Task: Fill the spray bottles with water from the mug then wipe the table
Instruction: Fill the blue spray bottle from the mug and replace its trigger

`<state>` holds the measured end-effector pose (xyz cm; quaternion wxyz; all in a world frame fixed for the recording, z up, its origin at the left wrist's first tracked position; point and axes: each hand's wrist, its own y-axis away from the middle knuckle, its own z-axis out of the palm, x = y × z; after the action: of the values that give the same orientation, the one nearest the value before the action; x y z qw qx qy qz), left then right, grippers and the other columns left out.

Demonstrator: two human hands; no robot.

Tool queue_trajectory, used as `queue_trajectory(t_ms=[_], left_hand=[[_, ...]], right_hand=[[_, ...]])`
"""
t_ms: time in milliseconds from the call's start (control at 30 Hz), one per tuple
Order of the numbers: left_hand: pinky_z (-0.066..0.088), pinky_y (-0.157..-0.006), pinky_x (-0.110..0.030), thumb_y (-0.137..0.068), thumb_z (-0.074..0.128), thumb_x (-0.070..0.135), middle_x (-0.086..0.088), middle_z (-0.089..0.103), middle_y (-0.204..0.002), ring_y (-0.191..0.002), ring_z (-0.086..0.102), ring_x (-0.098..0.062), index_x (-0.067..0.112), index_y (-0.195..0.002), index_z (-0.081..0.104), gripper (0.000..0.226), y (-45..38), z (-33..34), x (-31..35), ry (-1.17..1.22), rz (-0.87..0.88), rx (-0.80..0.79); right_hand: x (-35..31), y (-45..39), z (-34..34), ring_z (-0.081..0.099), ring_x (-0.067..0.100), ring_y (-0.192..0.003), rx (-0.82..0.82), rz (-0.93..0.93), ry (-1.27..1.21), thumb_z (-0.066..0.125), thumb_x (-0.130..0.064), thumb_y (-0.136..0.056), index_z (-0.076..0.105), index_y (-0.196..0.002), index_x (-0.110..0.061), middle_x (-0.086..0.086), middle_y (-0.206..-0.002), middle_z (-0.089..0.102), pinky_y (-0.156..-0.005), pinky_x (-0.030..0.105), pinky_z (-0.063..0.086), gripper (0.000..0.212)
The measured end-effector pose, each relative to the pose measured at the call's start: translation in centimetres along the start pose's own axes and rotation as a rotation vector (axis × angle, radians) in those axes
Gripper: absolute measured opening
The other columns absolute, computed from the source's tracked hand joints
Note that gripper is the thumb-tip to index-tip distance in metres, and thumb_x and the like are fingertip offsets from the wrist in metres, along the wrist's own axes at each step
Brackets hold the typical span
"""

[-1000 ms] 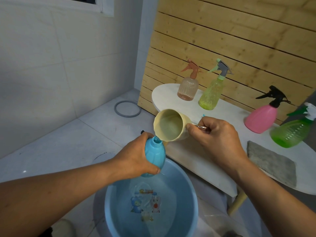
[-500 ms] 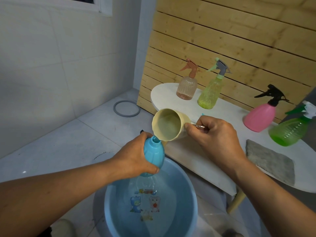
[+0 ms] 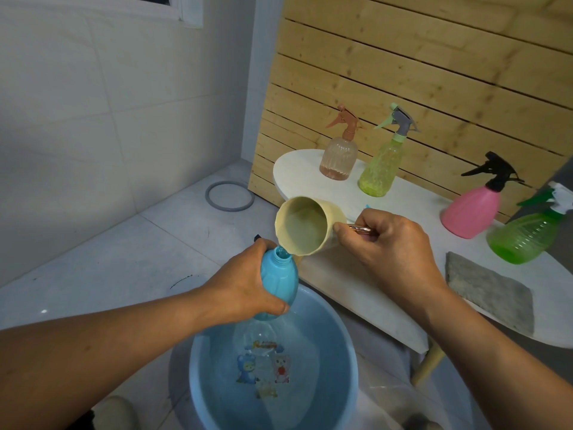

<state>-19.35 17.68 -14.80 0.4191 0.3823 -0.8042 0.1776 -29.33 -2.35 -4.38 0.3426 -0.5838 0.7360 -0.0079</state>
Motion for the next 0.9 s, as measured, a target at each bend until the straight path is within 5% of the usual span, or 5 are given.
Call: queue_trajectory(t_ms=[900], left_hand=[[0.060,-0.078,-0.025,-0.062,0.097,0.035,0.021,0.054,-0.115,-0.102,0.060,-0.007,0.043,-0.130,0.036,0.092,0.21,0.07,-0.01,-0.002,0.001,-0.011]], right_hand=[[-0.26,0.53,-0.08,0.045,0.014,-0.057,0.012,-0.051,0.037,0.069,-0.042,-0.090,0.045,-0.056,-0.025,-0.005,-0.054,0.047,-0.052,0.030,0.031,0.045]])
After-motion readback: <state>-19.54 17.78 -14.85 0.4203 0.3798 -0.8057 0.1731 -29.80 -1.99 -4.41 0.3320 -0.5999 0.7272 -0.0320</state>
